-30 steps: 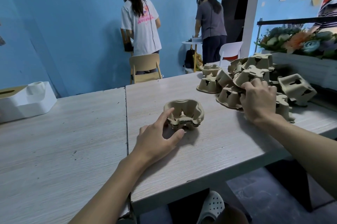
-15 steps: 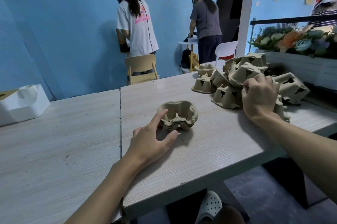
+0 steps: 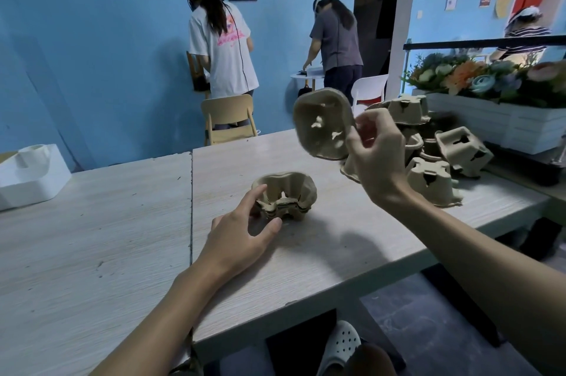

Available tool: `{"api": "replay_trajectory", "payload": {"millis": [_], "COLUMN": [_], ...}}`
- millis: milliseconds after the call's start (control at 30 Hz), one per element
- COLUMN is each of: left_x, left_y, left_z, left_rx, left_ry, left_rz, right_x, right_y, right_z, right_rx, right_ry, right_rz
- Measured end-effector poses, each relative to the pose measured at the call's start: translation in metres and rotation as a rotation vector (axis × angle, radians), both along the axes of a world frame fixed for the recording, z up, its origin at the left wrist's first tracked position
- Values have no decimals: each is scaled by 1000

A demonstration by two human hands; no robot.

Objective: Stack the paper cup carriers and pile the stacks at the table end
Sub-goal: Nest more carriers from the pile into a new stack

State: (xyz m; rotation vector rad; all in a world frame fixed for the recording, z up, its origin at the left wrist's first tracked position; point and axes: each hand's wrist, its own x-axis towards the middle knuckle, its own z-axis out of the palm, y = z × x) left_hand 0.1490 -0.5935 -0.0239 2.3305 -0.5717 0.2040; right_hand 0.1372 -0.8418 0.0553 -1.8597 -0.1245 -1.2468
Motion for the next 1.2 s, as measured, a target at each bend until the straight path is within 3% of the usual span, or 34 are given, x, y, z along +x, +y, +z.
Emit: {"api": "replay_trajectory", "payload": {"millis": [233,467,767,933,1200], "left_x": [-1,6,0,2,-3], "left_y": [-1,1,-1,0,1], "left_z": [1,-2,1,-1,3], "left_rx": [-37,-154,-95,-117,-148], "left_ry": [31,76,13,-28,-61], "left_rz": [25,26,-24,-42,-36], "right_x": [-4,2,1,0,-8], "right_y": [23,42,39,25,-27], "right_z": [-2,-17,-29,-35,-48], "right_rx": [122,278,-5,-114,-458], "right_ry": [174,449,589,594,570], "right_rz": [235,321,278,157,-406]}}
